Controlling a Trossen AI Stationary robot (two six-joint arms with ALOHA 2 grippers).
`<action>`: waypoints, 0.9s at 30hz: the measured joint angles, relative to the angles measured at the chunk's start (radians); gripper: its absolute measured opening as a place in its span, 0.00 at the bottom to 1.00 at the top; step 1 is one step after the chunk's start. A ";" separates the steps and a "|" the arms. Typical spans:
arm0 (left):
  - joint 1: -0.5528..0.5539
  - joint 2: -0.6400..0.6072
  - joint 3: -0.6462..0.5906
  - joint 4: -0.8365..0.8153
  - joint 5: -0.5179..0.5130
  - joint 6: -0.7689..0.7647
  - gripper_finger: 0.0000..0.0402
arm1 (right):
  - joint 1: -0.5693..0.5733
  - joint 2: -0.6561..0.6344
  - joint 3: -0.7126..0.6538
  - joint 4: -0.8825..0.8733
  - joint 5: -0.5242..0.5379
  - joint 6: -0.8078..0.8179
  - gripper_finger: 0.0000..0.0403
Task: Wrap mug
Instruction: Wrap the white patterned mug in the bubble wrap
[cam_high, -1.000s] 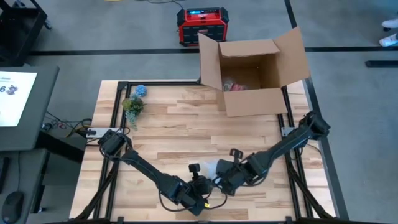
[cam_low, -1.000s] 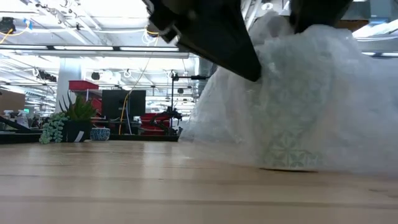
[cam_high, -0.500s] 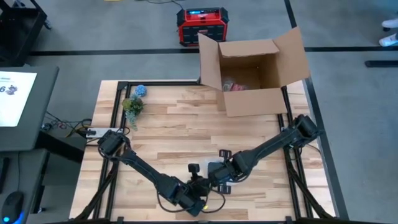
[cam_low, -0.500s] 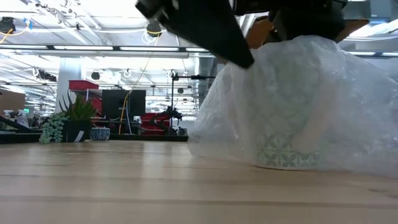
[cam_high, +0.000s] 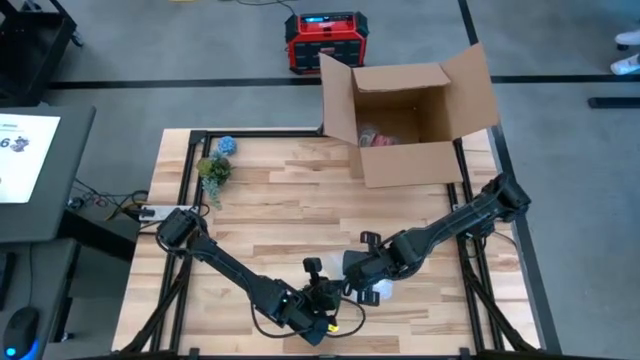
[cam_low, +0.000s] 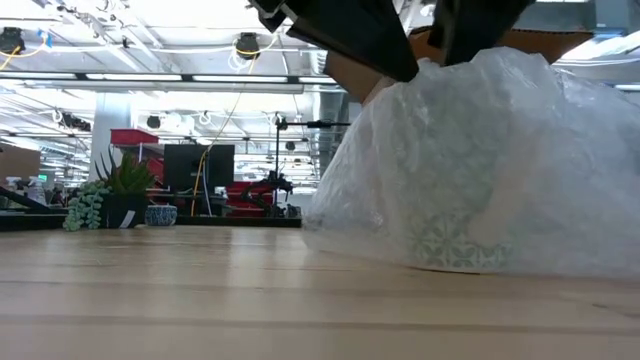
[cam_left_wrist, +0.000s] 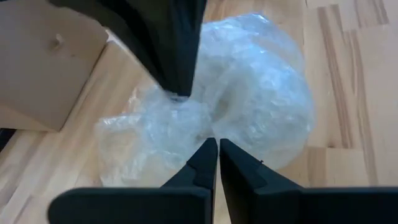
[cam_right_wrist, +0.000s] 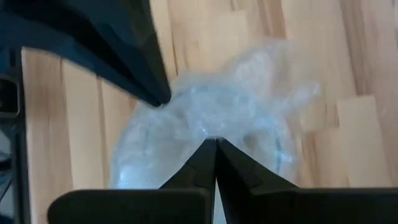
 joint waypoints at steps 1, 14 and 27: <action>0.000 0.001 -0.001 -0.004 0.001 0.000 0.00 | 0.000 0.012 0.001 0.014 0.009 -0.004 0.00; -0.053 0.006 0.022 -0.189 0.017 -0.141 0.00 | -0.076 0.256 0.016 0.054 -0.116 -0.122 0.00; -0.069 -0.013 0.024 -0.295 -0.022 -0.262 0.00 | -0.031 -0.056 0.007 0.029 -0.064 -0.059 0.00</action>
